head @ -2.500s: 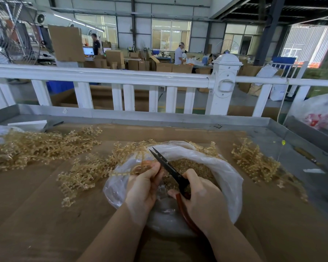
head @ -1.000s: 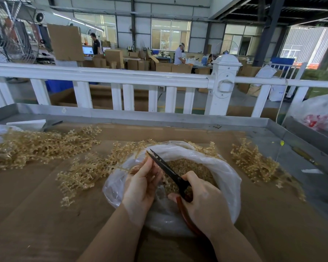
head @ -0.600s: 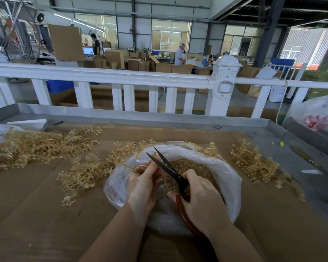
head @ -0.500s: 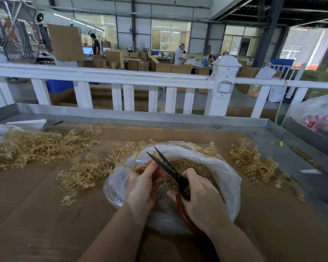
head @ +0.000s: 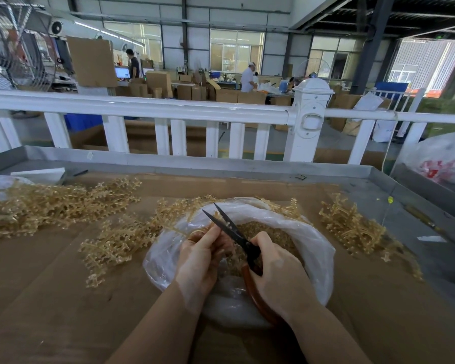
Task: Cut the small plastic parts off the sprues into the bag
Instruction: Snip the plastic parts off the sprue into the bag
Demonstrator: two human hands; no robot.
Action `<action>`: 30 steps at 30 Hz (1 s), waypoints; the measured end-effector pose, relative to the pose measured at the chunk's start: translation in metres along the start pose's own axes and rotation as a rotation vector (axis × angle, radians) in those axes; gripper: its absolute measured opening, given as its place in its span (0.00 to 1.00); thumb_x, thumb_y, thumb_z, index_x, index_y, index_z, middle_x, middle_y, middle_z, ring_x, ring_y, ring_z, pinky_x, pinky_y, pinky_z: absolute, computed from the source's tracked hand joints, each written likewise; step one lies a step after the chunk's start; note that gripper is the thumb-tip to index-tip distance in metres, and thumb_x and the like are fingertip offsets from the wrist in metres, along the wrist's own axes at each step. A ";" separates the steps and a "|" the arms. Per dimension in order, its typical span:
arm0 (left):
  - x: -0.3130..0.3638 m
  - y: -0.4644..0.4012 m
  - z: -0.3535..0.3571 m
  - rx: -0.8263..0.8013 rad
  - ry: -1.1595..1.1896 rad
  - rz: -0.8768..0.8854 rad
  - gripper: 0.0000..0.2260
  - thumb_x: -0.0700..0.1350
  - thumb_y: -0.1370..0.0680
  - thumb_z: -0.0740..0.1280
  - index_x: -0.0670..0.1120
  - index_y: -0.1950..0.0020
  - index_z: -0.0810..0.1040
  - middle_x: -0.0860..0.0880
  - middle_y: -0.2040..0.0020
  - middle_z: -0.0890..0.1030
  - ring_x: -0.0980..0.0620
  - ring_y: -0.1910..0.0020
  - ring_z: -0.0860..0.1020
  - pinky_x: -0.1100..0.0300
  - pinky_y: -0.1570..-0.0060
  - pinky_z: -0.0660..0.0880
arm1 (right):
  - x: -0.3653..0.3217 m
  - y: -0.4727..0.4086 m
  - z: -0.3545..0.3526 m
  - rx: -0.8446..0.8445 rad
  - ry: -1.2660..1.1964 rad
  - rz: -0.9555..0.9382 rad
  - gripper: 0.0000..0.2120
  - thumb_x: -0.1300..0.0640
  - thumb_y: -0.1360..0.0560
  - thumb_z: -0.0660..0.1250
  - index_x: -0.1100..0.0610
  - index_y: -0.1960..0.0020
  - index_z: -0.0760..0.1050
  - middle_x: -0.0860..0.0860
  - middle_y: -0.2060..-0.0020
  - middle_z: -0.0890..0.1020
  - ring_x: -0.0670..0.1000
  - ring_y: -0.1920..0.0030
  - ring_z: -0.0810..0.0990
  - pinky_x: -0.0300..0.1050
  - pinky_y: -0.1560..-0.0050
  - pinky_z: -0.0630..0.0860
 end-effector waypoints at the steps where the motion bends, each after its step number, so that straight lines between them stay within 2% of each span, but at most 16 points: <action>1: 0.000 -0.001 0.000 0.008 0.006 -0.006 0.03 0.36 0.24 0.67 0.37 0.58 0.76 0.46 0.72 0.80 0.54 0.76 0.79 0.65 0.76 0.76 | 0.000 0.000 0.001 0.007 0.008 -0.004 0.12 0.51 0.25 0.66 0.51 0.44 0.69 0.45 0.56 0.79 0.44 0.55 0.77 0.36 0.53 0.75; 4: -0.002 -0.004 -0.002 0.009 0.012 -0.018 0.03 0.37 0.25 0.68 0.38 0.58 0.76 0.47 0.73 0.79 0.55 0.76 0.78 0.66 0.76 0.75 | -0.001 -0.001 0.003 0.012 0.029 -0.009 0.11 0.51 0.24 0.65 0.52 0.44 0.70 0.47 0.57 0.80 0.45 0.57 0.79 0.40 0.55 0.77; 8: -0.003 -0.007 -0.002 -0.008 0.021 -0.021 0.03 0.38 0.27 0.69 0.39 0.60 0.77 0.47 0.72 0.79 0.55 0.75 0.78 0.65 0.75 0.76 | -0.001 -0.001 0.003 0.019 0.051 -0.019 0.10 0.51 0.23 0.63 0.53 0.44 0.70 0.47 0.58 0.80 0.46 0.59 0.80 0.40 0.58 0.78; 12: -0.003 -0.006 -0.003 -0.013 0.048 -0.003 0.02 0.36 0.24 0.67 0.41 0.56 0.78 0.48 0.71 0.79 0.56 0.75 0.78 0.65 0.75 0.76 | -0.002 -0.002 0.004 0.009 0.080 -0.022 0.10 0.51 0.23 0.62 0.53 0.44 0.69 0.48 0.60 0.80 0.47 0.60 0.80 0.43 0.59 0.78; 16: -0.003 -0.007 -0.004 -0.027 0.071 -0.015 0.03 0.38 0.23 0.66 0.42 0.52 0.78 0.49 0.70 0.79 0.56 0.74 0.78 0.64 0.75 0.75 | -0.004 0.001 0.004 0.029 0.093 -0.026 0.08 0.51 0.24 0.64 0.52 0.46 0.70 0.47 0.62 0.79 0.47 0.64 0.78 0.41 0.62 0.77; 19: -0.004 -0.007 -0.004 -0.019 0.091 -0.027 0.03 0.38 0.23 0.66 0.42 0.55 0.79 0.48 0.70 0.78 0.56 0.73 0.77 0.65 0.74 0.76 | -0.006 0.003 0.003 0.062 0.108 -0.025 0.09 0.52 0.25 0.66 0.54 0.47 0.72 0.47 0.64 0.79 0.46 0.65 0.78 0.40 0.64 0.77; 22: -0.004 -0.007 -0.003 -0.001 0.103 -0.056 0.03 0.39 0.23 0.66 0.40 0.54 0.79 0.47 0.66 0.80 0.54 0.70 0.79 0.64 0.70 0.79 | -0.006 0.004 0.003 0.069 0.121 -0.016 0.12 0.52 0.26 0.67 0.55 0.44 0.74 0.47 0.63 0.80 0.47 0.63 0.79 0.41 0.64 0.77; 24: -0.004 -0.007 -0.002 -0.003 0.126 -0.083 0.04 0.39 0.22 0.65 0.39 0.52 0.78 0.47 0.67 0.81 0.54 0.71 0.80 0.63 0.72 0.78 | -0.007 0.005 0.003 0.065 0.119 -0.014 0.14 0.51 0.25 0.66 0.54 0.42 0.74 0.47 0.61 0.81 0.47 0.62 0.80 0.40 0.62 0.77; 28: -0.005 -0.008 -0.003 -0.018 0.118 -0.081 0.04 0.37 0.22 0.64 0.42 0.56 0.77 0.48 0.70 0.80 0.56 0.73 0.79 0.65 0.74 0.76 | -0.007 0.005 0.001 0.062 0.131 -0.011 0.15 0.50 0.25 0.66 0.54 0.40 0.73 0.47 0.59 0.81 0.46 0.60 0.80 0.37 0.60 0.76; 30: -0.006 -0.009 -0.003 -0.026 0.102 -0.077 0.06 0.37 0.22 0.64 0.42 0.58 0.76 0.49 0.71 0.80 0.57 0.74 0.79 0.66 0.76 0.75 | -0.007 0.004 0.001 0.048 0.120 -0.009 0.14 0.51 0.24 0.65 0.55 0.41 0.73 0.48 0.60 0.81 0.47 0.60 0.80 0.38 0.60 0.77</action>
Point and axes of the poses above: each hand's wrist, its own y-axis away from the middle knuckle, its own z-axis out of the palm, x = y × z, the point moved 3 cm from there along -y, towards the middle knuckle
